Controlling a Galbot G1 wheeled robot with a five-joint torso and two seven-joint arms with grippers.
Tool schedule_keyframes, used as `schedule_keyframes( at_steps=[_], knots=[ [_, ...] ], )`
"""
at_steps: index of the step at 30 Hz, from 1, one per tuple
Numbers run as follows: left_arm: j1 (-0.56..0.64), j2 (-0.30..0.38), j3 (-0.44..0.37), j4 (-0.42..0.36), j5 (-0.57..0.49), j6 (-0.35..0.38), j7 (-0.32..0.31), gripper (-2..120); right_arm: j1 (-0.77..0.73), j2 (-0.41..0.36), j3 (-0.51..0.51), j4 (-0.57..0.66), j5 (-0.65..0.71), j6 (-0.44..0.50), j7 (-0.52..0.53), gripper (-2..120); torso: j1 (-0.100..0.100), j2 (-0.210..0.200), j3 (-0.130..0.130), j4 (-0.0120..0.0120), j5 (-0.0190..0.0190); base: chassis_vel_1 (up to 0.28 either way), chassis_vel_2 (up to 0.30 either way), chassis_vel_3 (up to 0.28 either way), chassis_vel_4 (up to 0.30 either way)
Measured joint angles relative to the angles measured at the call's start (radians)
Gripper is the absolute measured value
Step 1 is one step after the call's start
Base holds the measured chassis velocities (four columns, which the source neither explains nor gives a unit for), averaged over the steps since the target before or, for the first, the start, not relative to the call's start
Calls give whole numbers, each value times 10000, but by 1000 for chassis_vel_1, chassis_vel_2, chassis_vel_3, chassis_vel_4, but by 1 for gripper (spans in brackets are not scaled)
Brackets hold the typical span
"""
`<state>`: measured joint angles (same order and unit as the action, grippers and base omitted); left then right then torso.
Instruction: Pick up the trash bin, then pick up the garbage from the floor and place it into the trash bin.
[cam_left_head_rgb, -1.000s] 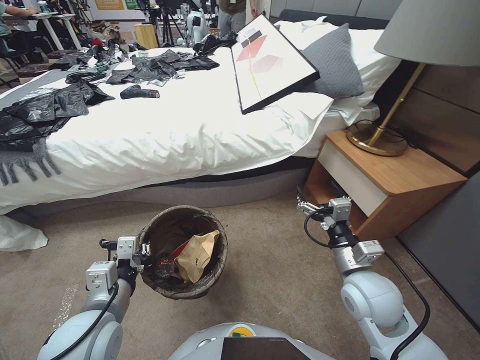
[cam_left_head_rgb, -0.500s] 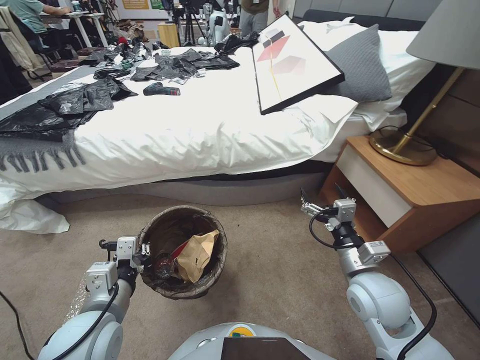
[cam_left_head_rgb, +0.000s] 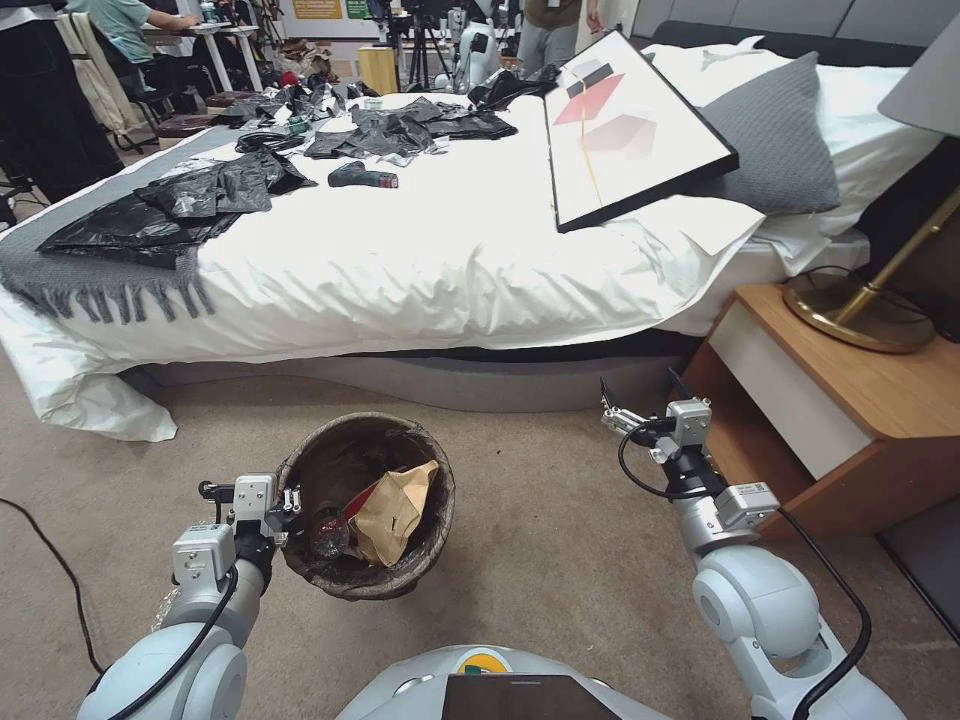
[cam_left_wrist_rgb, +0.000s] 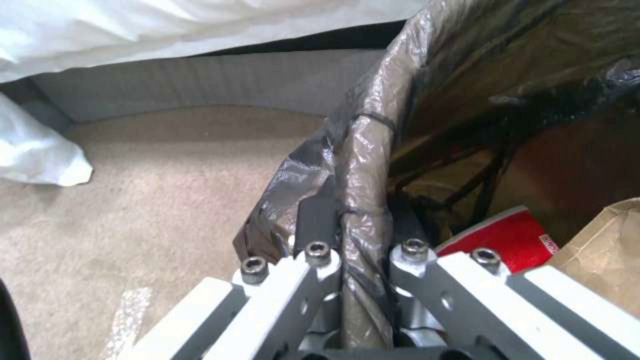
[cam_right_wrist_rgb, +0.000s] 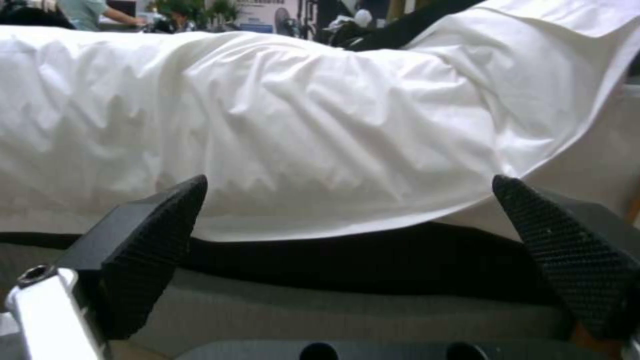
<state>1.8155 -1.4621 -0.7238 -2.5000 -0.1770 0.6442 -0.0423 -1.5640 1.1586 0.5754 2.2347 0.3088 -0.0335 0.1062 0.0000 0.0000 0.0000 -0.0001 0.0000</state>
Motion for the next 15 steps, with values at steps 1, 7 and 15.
schedule_keyframes(
  at_steps=[1,7,15],
  knots=[
    [0,0,0,0,0,0,0,2,0,0,0,0,0,0,0,100,0,0,0,0,0,0,0,0,0],
    [-9,4,-20,0,1,-1,2,2,43,-11,-25,-61,0,5,-2,100,0,0,0,1,0,45,33,34,36],
    [-32,-1,-22,0,1,-1,3,2,70,-20,-32,-154,0,39,2,100,0,0,0,-1,0,50,47,43,47]
  ],
)
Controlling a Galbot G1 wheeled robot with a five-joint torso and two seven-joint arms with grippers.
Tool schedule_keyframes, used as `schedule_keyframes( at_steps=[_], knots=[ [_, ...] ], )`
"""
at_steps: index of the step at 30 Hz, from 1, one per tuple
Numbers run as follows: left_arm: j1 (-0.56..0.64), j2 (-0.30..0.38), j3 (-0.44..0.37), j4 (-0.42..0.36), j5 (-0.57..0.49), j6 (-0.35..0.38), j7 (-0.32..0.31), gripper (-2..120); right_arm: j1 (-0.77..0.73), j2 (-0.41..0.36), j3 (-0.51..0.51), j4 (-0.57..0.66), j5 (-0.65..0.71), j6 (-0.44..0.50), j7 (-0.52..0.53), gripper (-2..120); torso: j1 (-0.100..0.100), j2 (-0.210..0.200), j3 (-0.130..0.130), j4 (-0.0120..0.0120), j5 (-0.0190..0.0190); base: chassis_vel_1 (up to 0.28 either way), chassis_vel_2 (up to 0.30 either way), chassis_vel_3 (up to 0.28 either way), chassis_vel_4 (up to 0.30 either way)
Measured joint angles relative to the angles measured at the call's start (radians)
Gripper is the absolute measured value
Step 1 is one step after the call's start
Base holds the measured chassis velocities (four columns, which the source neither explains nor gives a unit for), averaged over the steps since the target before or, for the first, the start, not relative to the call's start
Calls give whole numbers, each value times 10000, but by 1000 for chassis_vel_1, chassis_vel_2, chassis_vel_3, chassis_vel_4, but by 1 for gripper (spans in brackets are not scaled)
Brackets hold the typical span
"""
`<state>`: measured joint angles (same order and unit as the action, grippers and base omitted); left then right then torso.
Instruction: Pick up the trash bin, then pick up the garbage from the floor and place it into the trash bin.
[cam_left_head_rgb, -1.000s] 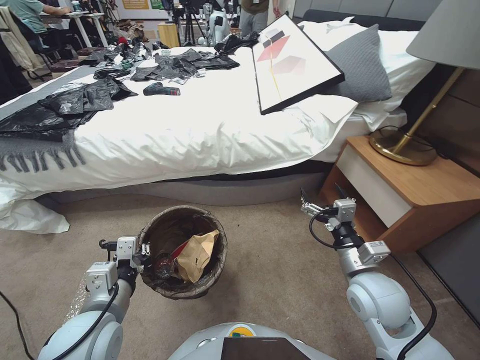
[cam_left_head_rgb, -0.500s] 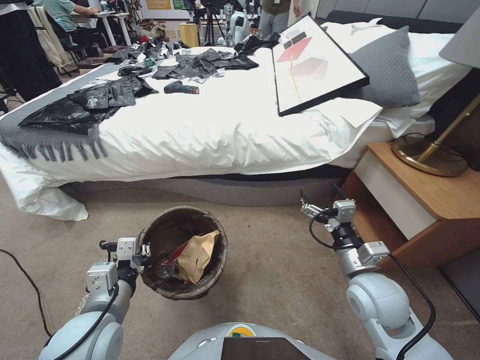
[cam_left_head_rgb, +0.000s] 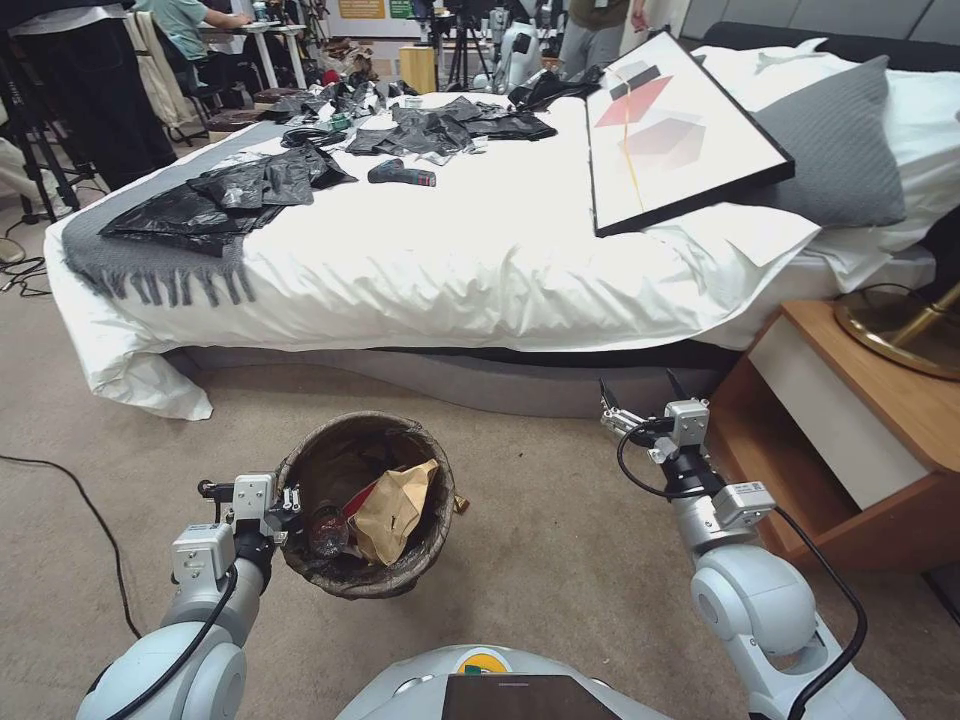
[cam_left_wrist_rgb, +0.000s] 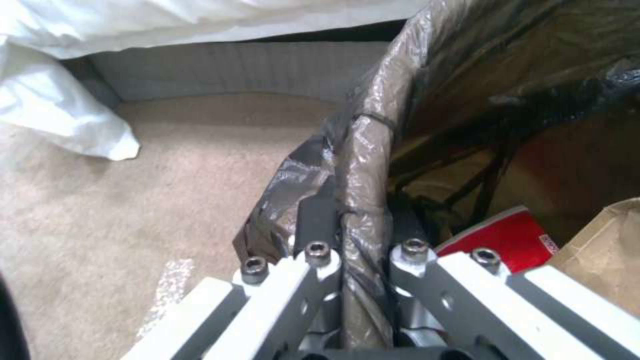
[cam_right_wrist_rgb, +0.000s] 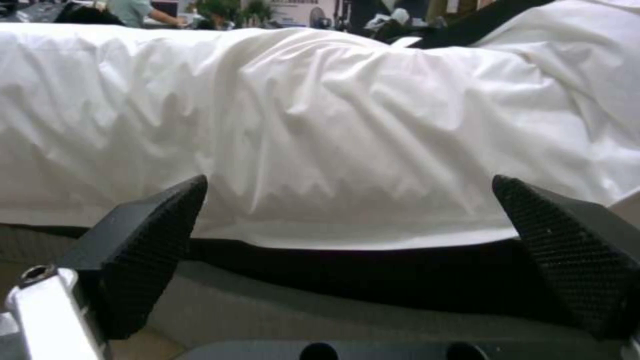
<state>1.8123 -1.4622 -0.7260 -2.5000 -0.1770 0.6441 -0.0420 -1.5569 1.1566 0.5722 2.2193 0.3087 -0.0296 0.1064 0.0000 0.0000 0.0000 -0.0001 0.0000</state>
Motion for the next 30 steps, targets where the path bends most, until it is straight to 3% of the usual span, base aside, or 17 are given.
schedule_keyframes(
  at_steps=[30],
  knots=[
    [59,20,11,0,14,-13,14,2,30,-25,-238,-153,-3,45,28,100,0,0,0,1,0,62,62,59,64]
  ],
)
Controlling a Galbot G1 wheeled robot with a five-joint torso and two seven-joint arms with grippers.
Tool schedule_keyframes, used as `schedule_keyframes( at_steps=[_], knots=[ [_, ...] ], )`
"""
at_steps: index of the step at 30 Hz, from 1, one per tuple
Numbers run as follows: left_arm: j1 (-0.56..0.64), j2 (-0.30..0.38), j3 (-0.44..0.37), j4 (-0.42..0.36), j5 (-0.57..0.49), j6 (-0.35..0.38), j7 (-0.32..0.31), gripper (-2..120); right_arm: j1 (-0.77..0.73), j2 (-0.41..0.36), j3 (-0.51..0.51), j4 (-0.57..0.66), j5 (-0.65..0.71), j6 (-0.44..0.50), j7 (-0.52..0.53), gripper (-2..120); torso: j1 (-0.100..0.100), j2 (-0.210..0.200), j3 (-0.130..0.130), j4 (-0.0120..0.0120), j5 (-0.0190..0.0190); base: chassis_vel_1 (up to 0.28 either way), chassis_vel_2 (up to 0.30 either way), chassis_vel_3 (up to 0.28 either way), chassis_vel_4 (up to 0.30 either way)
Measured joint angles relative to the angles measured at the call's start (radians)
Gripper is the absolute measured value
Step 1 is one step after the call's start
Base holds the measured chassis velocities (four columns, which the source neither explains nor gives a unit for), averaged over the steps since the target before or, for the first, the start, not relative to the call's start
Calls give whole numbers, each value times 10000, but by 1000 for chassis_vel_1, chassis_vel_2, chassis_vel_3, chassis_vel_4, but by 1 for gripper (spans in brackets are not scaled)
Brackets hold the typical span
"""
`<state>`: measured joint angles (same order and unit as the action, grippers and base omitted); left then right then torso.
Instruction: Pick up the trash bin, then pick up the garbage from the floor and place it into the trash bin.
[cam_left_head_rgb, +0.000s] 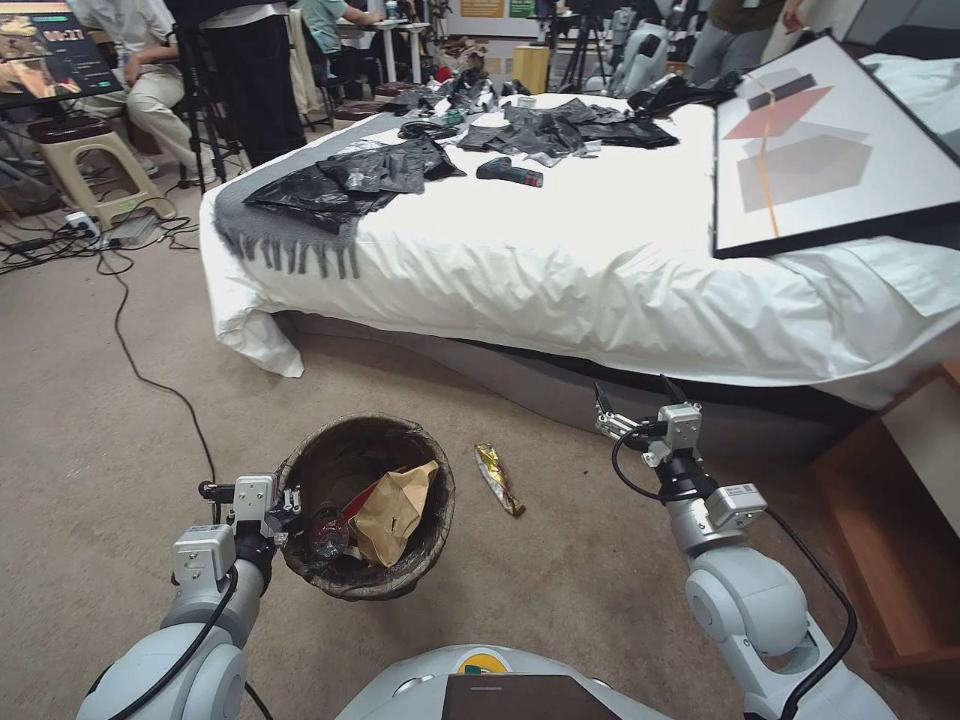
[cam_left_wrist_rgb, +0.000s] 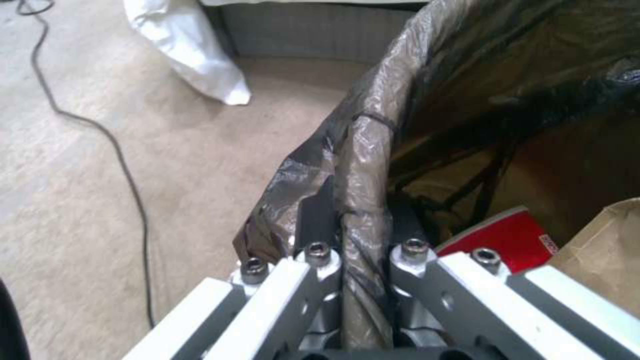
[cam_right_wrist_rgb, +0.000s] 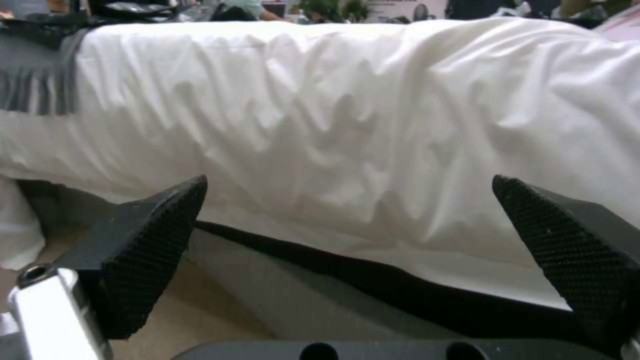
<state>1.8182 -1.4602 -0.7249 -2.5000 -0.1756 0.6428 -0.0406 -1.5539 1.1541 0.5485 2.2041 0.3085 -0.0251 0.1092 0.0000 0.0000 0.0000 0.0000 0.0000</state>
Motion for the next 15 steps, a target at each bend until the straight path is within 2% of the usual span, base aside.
schedule_keyframes(
  at_steps=[15],
  knots=[
    [-29,6,-12,0,-4,-11,2,2,-52,13,45,-5,0,-28,35,100,0,0,0,0,0,66,67,68,63]
  ],
)
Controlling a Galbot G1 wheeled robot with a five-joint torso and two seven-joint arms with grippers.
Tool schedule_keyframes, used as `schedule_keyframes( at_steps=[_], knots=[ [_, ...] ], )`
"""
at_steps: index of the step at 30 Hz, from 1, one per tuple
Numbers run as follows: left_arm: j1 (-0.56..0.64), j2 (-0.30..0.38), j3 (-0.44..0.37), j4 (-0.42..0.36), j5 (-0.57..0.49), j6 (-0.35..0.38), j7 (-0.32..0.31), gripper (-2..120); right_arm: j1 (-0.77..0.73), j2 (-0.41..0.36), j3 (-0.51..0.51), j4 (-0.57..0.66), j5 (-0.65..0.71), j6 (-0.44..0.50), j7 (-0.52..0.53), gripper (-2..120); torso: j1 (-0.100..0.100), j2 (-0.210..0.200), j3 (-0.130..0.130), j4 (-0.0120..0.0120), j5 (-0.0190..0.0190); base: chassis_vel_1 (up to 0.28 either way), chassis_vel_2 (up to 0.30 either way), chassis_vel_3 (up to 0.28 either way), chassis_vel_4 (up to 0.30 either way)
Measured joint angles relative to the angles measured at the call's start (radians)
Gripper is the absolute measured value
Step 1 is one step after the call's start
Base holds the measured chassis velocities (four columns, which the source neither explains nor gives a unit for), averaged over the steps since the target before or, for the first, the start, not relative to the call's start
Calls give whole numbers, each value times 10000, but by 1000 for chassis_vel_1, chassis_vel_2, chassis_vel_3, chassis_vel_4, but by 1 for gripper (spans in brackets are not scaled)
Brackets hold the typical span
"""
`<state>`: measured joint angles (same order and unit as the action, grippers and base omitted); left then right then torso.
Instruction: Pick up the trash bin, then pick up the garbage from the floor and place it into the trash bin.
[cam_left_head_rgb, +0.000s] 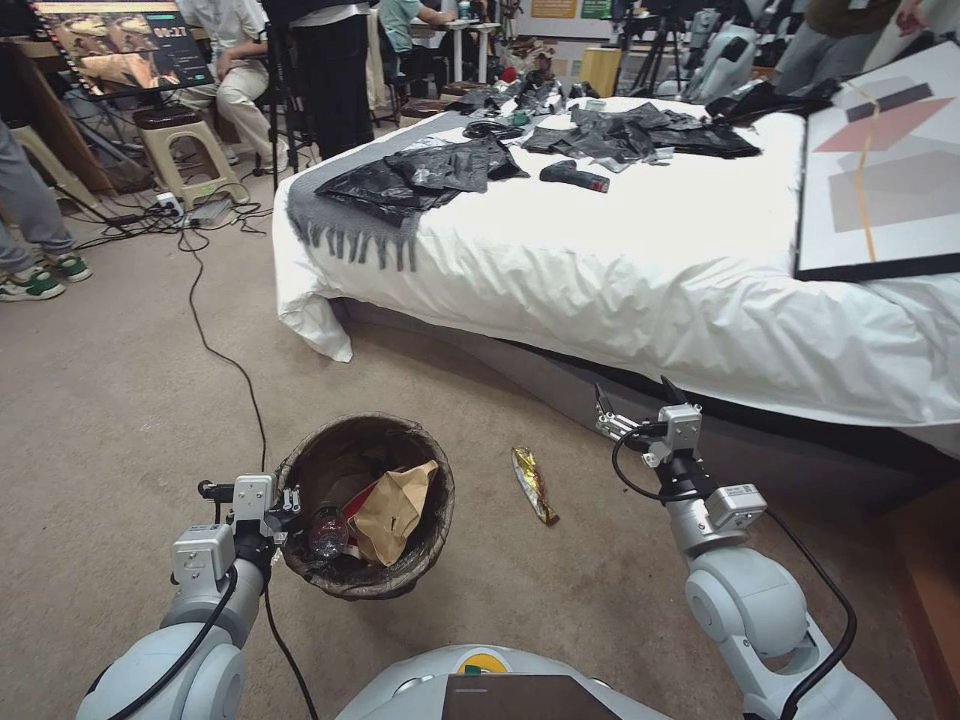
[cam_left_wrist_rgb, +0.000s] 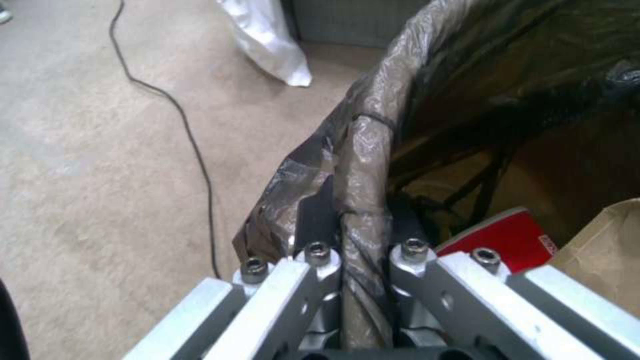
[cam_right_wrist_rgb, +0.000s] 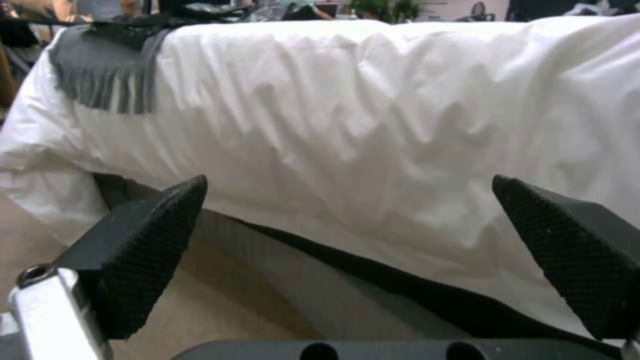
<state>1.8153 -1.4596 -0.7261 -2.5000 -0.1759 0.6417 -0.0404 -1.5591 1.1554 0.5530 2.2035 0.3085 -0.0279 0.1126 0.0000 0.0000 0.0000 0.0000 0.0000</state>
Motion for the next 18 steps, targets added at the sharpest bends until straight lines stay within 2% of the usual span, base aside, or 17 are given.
schedule_keyframes(
  at_steps=[12,15,18],
  knots=[
    [-24,0,2,0,15,-75,3,2,25,-42,1,-88,120,-219,-8,100,0,0,0,4,0,61,61,52,58],
    [-23,1,6,0,36,-98,3,2,73,-87,-18,-118,305,-420,-7,100,0,0,0,2,0,20,13,5,11],
    [-2,6,5,0,49,-121,6,2,437,-278,-232,-304,782,-1118,474,100,0,0,0,-4,1,0,0,0,0]
  ],
)
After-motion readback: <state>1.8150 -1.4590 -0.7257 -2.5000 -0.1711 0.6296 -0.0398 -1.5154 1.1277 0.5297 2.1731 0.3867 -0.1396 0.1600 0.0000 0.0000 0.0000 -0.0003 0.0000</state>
